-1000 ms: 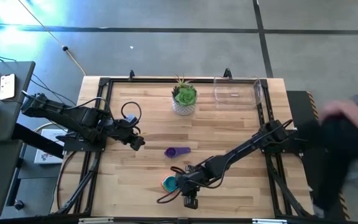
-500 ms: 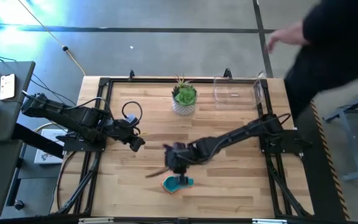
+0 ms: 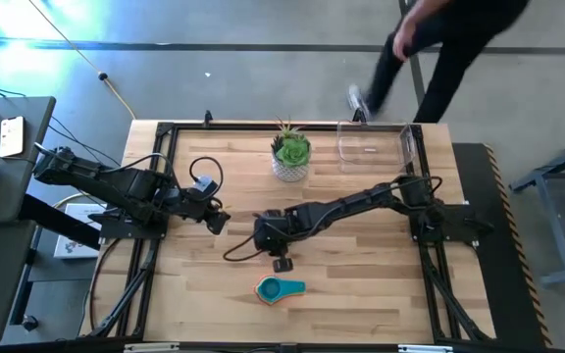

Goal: Nest measuring cups in basket
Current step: Stack the violet measuring cup on top of the light blue measuring cup

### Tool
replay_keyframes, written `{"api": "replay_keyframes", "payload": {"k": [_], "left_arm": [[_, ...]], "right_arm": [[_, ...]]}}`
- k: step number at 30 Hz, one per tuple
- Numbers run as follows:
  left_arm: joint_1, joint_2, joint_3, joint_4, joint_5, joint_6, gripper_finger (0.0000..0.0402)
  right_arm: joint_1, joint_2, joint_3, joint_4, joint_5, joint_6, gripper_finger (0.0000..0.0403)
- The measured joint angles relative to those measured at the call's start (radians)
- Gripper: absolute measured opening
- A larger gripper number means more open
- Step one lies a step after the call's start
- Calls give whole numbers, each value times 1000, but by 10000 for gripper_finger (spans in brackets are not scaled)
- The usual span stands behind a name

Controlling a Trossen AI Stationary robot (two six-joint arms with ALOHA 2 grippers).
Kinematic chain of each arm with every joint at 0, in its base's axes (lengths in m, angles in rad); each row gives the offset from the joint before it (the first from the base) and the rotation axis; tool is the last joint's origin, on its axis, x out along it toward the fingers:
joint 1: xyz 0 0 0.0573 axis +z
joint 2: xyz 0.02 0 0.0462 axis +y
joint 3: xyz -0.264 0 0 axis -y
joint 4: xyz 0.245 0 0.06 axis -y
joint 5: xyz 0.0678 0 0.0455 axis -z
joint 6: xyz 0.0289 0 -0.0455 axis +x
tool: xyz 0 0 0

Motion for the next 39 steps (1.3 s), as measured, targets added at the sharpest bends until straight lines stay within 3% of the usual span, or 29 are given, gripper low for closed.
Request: {"api": "replay_keyframes", "payload": {"k": [14,21,32,39], "left_arm": [[0,0,0,-13,-9,1,90],[0,0,0,-13,-34,42,90],[1,0,0,-15,-34,84,90],[27,0,0,-15,-33,114,90]], "right_arm": [[-6,53,-1,-67,-19,-15,59],[-7,74,-1,-94,61,-40,59],[-14,81,-1,-103,76,-38,59],[-20,76,2,-94,80,-7,8]]}}
